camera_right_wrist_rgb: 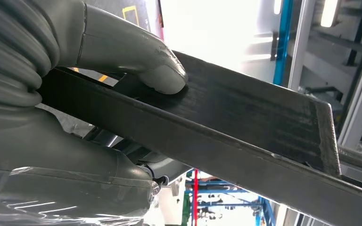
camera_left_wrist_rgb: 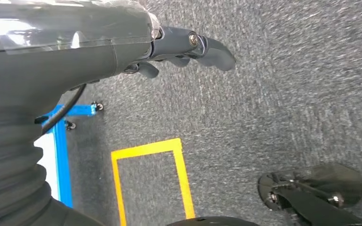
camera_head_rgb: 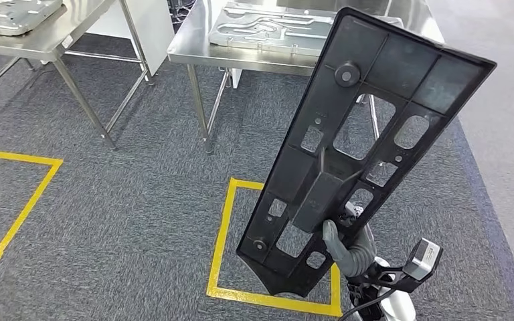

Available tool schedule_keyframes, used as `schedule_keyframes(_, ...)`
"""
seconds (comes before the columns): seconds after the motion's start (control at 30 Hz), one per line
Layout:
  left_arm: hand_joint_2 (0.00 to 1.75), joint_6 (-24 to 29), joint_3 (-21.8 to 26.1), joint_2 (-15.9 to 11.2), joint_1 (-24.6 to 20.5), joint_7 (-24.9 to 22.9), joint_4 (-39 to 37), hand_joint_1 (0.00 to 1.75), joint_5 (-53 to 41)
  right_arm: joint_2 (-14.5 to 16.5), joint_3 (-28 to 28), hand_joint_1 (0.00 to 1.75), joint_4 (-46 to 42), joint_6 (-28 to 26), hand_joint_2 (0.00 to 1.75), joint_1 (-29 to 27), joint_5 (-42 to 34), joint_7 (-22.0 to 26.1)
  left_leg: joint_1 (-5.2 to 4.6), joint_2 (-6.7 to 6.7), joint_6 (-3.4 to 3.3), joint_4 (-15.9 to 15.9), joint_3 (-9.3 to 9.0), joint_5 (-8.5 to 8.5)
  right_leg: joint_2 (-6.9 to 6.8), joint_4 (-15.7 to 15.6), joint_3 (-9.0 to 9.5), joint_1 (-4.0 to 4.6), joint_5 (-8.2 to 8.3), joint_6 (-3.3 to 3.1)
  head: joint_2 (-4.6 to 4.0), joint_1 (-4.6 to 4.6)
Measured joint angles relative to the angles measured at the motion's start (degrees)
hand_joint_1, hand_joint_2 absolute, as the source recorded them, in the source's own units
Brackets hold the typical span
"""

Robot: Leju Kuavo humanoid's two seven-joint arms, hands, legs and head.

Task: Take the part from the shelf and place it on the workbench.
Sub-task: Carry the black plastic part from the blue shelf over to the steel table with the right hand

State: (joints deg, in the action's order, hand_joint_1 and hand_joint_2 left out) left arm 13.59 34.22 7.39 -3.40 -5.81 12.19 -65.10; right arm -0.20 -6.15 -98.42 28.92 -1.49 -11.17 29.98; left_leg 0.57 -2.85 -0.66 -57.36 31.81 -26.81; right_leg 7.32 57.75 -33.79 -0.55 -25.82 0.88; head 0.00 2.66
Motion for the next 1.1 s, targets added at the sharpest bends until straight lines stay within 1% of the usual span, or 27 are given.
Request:
schedule_keyframes(0.03, 1.75, 0.0, -0.1, 0.1, -0.1, 0.0, 0.0, 0.0, -0.1, -0.1, 0.0, 1.75, 0.0, 0.0, 1.75, 0.0, 0.0, 0.0, 0.08, 0.65, -0.45, 0.3, -0.1, 0.16, -0.9, 0.8, -0.42, 0.07, -0.56, 0.33, 0.0, -0.01)
schedule_keyframes(0.07, 1.75, 0.0, -0.1, 0.1, -0.1, 0.0, 0.0, 0.0, -0.2, -0.1, 0.0, 1.75, 0.0, 0.0, 1.75, 0.0, -0.1, 0.1, 0.16, 1.34, -0.81, 0.5, -0.19, 0.3, -2.45, 2.7, -1.36, 0.17, -1.77, 0.61, 0.0, -0.01)
schedule_keyframes(0.1, 1.75, 0.0, -0.2, 0.1, 0.0, -0.1, 0.0, 0.0, -0.2, -0.1, 0.0, 1.75, 0.0, 0.0, 1.75, 0.0, -0.1, 0.1, 0.11, 2.02, -1.05, 0.7, -0.24, 0.33, -4.36, 5.7, -2.83, 0.11, -3.49, 0.83, 0.0, -0.01)
schedule_keyframes(0.13, 1.75, 0.0, -0.2, 0.1, 0.1, -0.1, 0.0, 0.0, -0.3, -0.1, 0.0, 1.75, 0.0, 0.0, 1.75, 0.0, -0.1, 0.1, 0.01, 2.72, -1.23, 0.7, -0.23, 0.28, -5.82, 9.7, -4.86, 0.04, -5.42, 1.09, 0.0, -0.01)
schedule_keyframes(0.17, 1.75, 0.0, -0.2, 0.1, 0.2, -0.1, 0.0, 0.0, -0.3, -0.2, 0.0, 1.75, 0.0, 0.0, 1.75, -0.1, -0.1, 0.2, -0.1, 3.46, -1.29, 0.7, -0.22, 0.22, -6.58, 13.5, -6.8, -0.13, -6.86, 1.35, 0.0, -0.01)
schedule_keyframes(0.2, 1.75, 0.0, -0.2, 0.1, 0.3, -0.1, 0.0, 0.0, -0.3, -0.2, 0.0, 1.75, 0.1, 0.0, 1.75, -0.1, -0.1, 0.2, -0.17, 4.17, -1.31, 0.7, -0.23, 0.15, -6.89, 15.9, -8.05, -0.29, -7.35, 1.54, 0.0, -0.01)
schedule_keyframes(0.23, 1.75, 0.0, -0.2, 0.1, 0.3, -0.1, 0.0, 0.0, -0.3, -0.2, 0.0, 1.75, 0.2, 0.0, 1.75, -0.2, -0.1, 0.2, -0.21, 4.87, -1.27, 0.7, -0.29, 0.06, -7.08, 16.1, -8.16, -0.42, -6.72, 1.67, 0.0, -0.02)
schedule_keyframes(0.27, 1.75, 0.0, -0.2, 0.1, 0.3, -0.2, 0.0, 0.0, -0.3, -0.2, 0.0, 1.75, 0.3, 0.0, 1.75, -0.2, -0.1, 0.3, -0.22, 5.47, -1.19, 0.6, -0.41, -0.06, -7.38, 13.8, -7.0, -0.51, -5.12, 1.72, 0.0, -0.02)
schedule_keyframes(0.33, 1.75, 0.0, -0.2, 0.0, 0.3, -0.2, 0.0, 0.0, -0.3, -0.3, 0.0, 1.75, 0.4, -0.1, 1.75, -0.2, -0.1, 0.3, -0.36, 6.35, -0.81, 0.6, -0.72, -0.39, -8.88, 5.4, -2.41, -0.48, -1.44, 1.46, 0.0, -0.01)
schedule_keyframes(0.37, 1.75, 0.0, -0.2, 0.0, 0.3, -0.2, 0.0, 0.0, -0.3, -0.3, 0.0, 1.75, 0.4, -0.1, 1.75, -0.1, -0.1, 0.4, -0.5, 6.62, -0.55, 0.5, -0.86, -0.56, -9.45, 2.2, -0.72, -0.34, -0.41, 1.15, 0.0, -0.01)
schedule_keyframes(0.4, 1.75, 0.0, -0.2, 0.0, 0.3, -0.3, 0.0, 0.0, -0.3, -0.3, 0.0, 1.75, 0.4, -0.2, 1.75, -0.1, -0.1, 0.6, -0.63, 6.82, -0.23, 0.4, -0.97, -0.67, -9.83, 0.3, 0.26, -0.19, 0.0, 0.8, 0.0, -0.01)
schedule_keyframes(0.47, 1.75, 0.0, -0.2, -0.1, 0.2, -0.4, 0.0, 0.0, -0.1, -0.3, 0.1, 1.75, 0.4, -0.7, 1.75, -0.1, 0.0, 0.9, -0.79, 7.2, 0.37, 0.5, -1.19, -0.75, -9.41, -0.2, 0.29, 0.02, -0.07, 0.11, 0.0, -0.02)
schedule_keyframes(0.5, 1.75, 0.0, -0.2, -0.1, 0.2, -0.4, 0.0, 0.0, 0.1, -0.4, 0.1, 1.75, 0.3, -0.9, 1.75, -0.1, 0.1, 1.0, -0.79, 7.15, 0.72, 0.5, -1.25, -0.88, -9.23, -0.3, 0.36, -0.09, 0.0, -0.22, 0.0, -0.01)
schedule_keyframes(0.53, 1.75, 0.0, -0.1, -0.2, 0.1, -0.4, 0.0, 0.0, 0.3, -0.4, 0.1, 1.75, 0.3, -1.1, 1.75, -0.1, 0.2, 1.0, -0.75, 6.57, 1.05, 0.0, -1.11, -1.38, -9.02, -0.5, 0.46, -0.23, 0.11, -0.58, 0.0, -0.01)
schedule_keyframes(0.57, 1.75, 0.0, -0.1, -0.2, 0.1, -0.5, 0.0, 0.0, 0.5, -0.3, 0.1, 1.75, 0.3, -1.3, 1.75, -0.1, 0.3, 1.0, -0.69, 5.68, 1.35, -1.5, -0.48, -2.48, -8.84, -0.7, 0.57, -0.38, 0.23, -0.95, 0.0, 0.0)
schedule_keyframes(0.6, 1.75, 0.0, 0.0, -0.2, 0.1, -0.5, 0.0, 0.0, 0.9, -0.3, 0.1, 1.75, 0.3, -1.3, 1.75, -0.1, 0.4, 1.0, -0.59, 4.6, 1.6, -4.4, 0.79, -4.16, -8.69, -0.9, 0.66, -0.47, 0.31, -1.27, 0.0, 0.0)
schedule_keyframes(0.63, 1.75, 0.0, 0.1, -0.2, 0.2, -0.6, 0.0, 0.0, 1.3, -0.3, 0.1, 1.75, 0.3, -1.4, 1.75, -0.1, 0.5, 1.0, -0.53, 3.72, 1.77, -8.3, 2.57, -6.13, -8.5, -0.9, 0.65, -0.4, 0.32, -1.49, 0.0, 0.01)
schedule_keyframes(0.67, 1.75, 0.0, 0.3, -0.2, 0.2, -0.6, 0.0, 0.0, 1.7, -0.3, 0.1, 1.75, 0.3, -1.4, 1.75, -0.2, 0.6, 1.0, -0.51, 3.32, 1.88, -12.5, 4.58, -7.87, -8.27, -0.9, 0.61, -0.31, 0.31, -1.64, 0.0, 0.01)
schedule_keyframes(0.7, 1.75, 0.0, 0.5, -0.2, 0.3, -0.5, 0.0, 0.0, 2.1, -0.2, 0.1, 1.75, 0.3, -1.5, 1.75, -0.3, 0.7, 1.0, -0.5, 3.19, 1.95, -15.7, 6.15, -8.78, -7.97, -0.8, 0.62, -0.22, 0.3, -1.71, 0.0, 0.01)
schedule_keyframes(0.73, 1.75, 0.0, 0.6, -0.3, 0.4, -0.5, 0.0, 0.0, 2.3, -0.2, 0.1, 1.75, 0.3, -1.7, 1.75, -0.4, 0.7, 1.0, -0.49, 3.17, 1.95, -16.8, 6.81, -8.49, -7.63, -0.8, 0.65, -0.17, 0.28, -1.72, 0.0, 0.01)
schedule_keyframes(0.77, 1.75, 0.0, 0.8, -0.3, 0.4, -0.4, 0.0, 0.0, 2.5, -0.2, 0.1, 1.75, 0.3, -1.8, 1.75, -0.4, 0.7, 1.0, -0.47, 3.17, 1.9, -15.4, 6.35, -7.06, -7.27, -0.7, 0.72, -0.16, 0.24, -1.67, 0.0, 0.01)
schedule_keyframes(0.83, 1.75, 0.0, 1.0, -0.3, 0.4, -0.3, 0.0, 0.0, 2.6, -0.2, 0.1, 1.75, 0.3, -2.1, 1.75, -0.5, 0.7, 1.1, -0.33, 3.0, 1.7, -7.6, 2.95, -2.82, -6.66, -0.5, 0.85, -0.16, 0.08, -1.43, 0.0, 0.01)
schedule_keyframes(0.87, 1.75, 0.0, 1.2, -0.3, 0.4, -0.3, 0.0, 0.0, 2.7, -0.2, 0.1, 1.75, 0.3, -2.1, 1.75, -0.5, 0.7, 1.1, -0.3, 2.82, 1.41, -3.9, 1.35, -1.39, -6.41, -0.3, 0.8, -0.06, -0.04, -1.2, 0.0, 0.01)
schedule_keyframes(0.9, 1.75, 0.0, 1.3, -0.2, 0.3, -0.2, 0.0, 0.0, 2.7, -0.2, 0.1, 1.75, 0.3, -2.1, 1.75, -0.5, 0.8, 1.1, -0.29, 2.66, 1.05, -1.6, 0.36, -0.7, -6.23, -0.1, 0.7, 0.05, -0.11, -0.92, 0.0, 0.01)
schedule_keyframes(0.93, 1.75, 0.0, 1.4, -0.2, 0.3, -0.1, 0.0, 0.0, 2.8, -0.2, 0.1, 1.75, 0.3, -2.1, 1.75, -0.6, 0.8, 1.2, -0.36, 2.53, 0.63, -0.5, 0.0, -0.62, -6.1, 0.0, 0.59, 0.15, -0.14, -0.59, 0.0, 0.01)
schedule_keyframes(1.03, 1.75, 0.0, 1.7, -0.1, 0.2, 0.1, 0.0, 0.0, 2.8, -0.2, 0.1, 1.75, 0.2, -2.1, 1.75, -0.7, 0.8, 1.4, -0.43, 2.6, -0.63, -0.3, -0.05, -0.4, -6.13, 0.2, 0.43, 0.13, -0.42, 0.47, 0.0, 0.0)
schedule_keyframes(1.1, 1.75, 0.0, 1.7, -0.1, 0.2, 0.2, 0.0, 0.0, 2.8, -0.2, 0.1, 1.75, 0.1, -2.1, 1.75, -0.7, 0.8, 1.5, -0.25, 2.72, -1.25, 0.0, -0.17, -0.15, -6.51, 3.7, -1.02, -0.02, -2.68, 1.07, 0.0, -0.01)
